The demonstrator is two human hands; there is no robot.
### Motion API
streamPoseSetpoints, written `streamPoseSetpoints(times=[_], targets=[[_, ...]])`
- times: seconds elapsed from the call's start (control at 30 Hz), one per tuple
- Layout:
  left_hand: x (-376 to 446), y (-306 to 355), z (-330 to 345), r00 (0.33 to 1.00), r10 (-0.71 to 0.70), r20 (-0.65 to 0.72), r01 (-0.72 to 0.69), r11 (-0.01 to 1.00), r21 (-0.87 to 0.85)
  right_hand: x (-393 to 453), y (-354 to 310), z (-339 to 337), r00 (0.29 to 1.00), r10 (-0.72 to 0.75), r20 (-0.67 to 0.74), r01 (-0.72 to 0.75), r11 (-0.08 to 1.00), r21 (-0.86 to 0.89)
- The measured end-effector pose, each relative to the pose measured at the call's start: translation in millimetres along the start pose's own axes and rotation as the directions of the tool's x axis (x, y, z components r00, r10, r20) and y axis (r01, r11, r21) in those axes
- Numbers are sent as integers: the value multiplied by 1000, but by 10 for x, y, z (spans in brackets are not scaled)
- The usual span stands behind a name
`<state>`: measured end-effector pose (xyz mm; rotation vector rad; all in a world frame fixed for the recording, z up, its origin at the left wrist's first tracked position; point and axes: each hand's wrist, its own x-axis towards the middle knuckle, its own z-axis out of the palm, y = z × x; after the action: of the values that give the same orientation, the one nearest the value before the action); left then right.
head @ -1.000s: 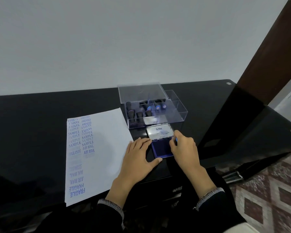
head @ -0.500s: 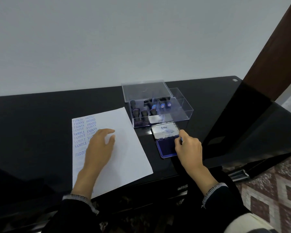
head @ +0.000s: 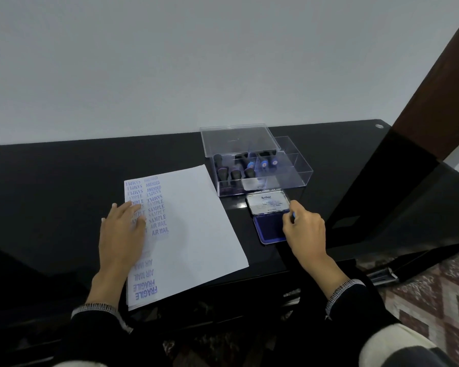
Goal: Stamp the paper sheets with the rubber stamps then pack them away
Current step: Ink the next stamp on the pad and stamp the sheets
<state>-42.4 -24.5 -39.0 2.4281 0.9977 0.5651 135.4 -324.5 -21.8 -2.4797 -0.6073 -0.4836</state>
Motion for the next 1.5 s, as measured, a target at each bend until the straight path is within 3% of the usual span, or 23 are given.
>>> streamPoseSetpoints(times=[0.1,0.27,0.37,0.5,0.8,0.93,1.1,1.23,1.37,1.5], targets=[[-19,20,11,1000,-1,-9,1,999,35,-6,-2,2,1000,-3,26,3,1000,-24],[-47,24,5,999,-47,-10,47,997,67,-4,22,21,992,120,-31,-115,983,141],[-51,15,9,999,-43,-13,43,998,49,-11,-5,17,999,51,-14,-50,998,43],[-48,-3,24,999,-22,-35,22,1000,3,13,-13,5,998,37,41,-36,999,-26],[-67,-30,18,999,-25,-39,23,999,-49,81,-6,-13,994,88,70,-91,995,40],[-108,28,-42,993,-73,-88,54,978,-202,76,-46,-51,991,114,69,-118,991,65],[-132,71,-107,980,-151,-132,82,902,-424,137,-27,-149,970,161,180,-173,984,50],[-118,83,-130,974,-186,-128,108,882,-458,144,-133,-229,942,156,297,-222,954,202],[-128,76,-132,975,-185,-121,110,882,-458,138,-211,-264,908,28,419,-138,962,234],[-130,64,-135,976,-177,-129,100,885,-455,184,-277,-321,870,-28,491,-34,992,117]])
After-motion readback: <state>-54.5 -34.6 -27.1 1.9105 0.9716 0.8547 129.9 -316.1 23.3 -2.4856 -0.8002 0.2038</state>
